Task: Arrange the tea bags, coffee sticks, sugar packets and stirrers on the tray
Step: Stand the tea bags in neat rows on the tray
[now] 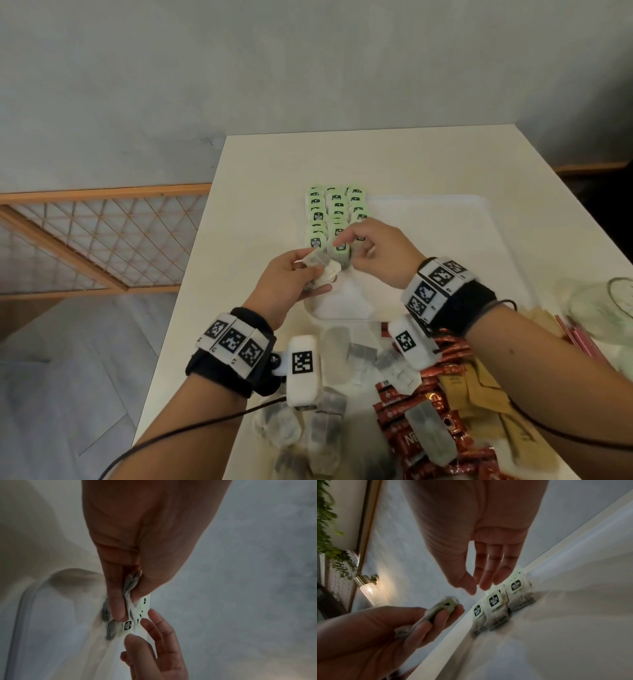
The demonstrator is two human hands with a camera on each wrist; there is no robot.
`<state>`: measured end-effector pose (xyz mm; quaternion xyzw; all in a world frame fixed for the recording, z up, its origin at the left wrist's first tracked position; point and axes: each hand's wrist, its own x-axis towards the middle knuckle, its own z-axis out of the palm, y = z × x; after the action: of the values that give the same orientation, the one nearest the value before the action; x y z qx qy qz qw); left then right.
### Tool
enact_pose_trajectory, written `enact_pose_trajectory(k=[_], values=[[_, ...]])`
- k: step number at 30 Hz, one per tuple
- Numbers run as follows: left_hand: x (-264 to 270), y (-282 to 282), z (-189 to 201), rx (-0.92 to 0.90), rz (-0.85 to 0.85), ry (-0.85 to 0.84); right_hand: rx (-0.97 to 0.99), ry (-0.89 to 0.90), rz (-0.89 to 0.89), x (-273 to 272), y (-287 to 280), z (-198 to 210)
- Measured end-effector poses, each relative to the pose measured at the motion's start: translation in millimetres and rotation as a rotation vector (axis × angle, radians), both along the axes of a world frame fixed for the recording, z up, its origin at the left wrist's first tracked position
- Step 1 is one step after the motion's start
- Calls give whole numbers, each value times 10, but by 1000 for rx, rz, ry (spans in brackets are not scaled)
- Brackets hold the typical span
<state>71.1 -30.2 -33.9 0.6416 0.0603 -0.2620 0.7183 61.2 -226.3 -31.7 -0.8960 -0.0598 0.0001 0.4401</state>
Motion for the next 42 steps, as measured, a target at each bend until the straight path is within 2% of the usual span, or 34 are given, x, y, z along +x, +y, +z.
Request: enact_pose_trajectory(k=[4, 10, 13, 16, 20, 24, 27, 29, 32, 35, 38, 42], values=[[-70, -90, 58, -30, -24, 14, 36, 24, 112, -213, -83, 9], [-167, -134, 58, -29, -94, 13, 72, -5, 6, -327, -159, -11], [-210, -152, 79, -44, -133, 13, 86, 28, 48, -358, -160, -7], [-233, -158, 129, -46, -176, 11, 20, -1, 95, -360, -150, -14], [-222, -118, 127, 9, -278, -4, 0, -51, 48, -338, -190, -28], [-221, -88, 52, 63, -301, 1, 71, -51, 15, -346, -242, -35], [-202, -84, -36, 196, -270, -52, 96, 21, -72, -334, -274, -58], [-184, -87, -63, 259, -243, -115, 112, 134, -68, -316, -300, -76], [-124, -86, -95, 321, -180, -201, -53, 256, -68, -238, -354, -149], [-67, -66, -115, 351, -94, -255, -169, 210, -202, -104, -399, -207], [-19, -33, -159, 368, -9, -272, -127, 175, -299, 35, -390, -245], [48, 7, -191, 338, 41, -250, -70, 163, -344, 175, -317, -261]])
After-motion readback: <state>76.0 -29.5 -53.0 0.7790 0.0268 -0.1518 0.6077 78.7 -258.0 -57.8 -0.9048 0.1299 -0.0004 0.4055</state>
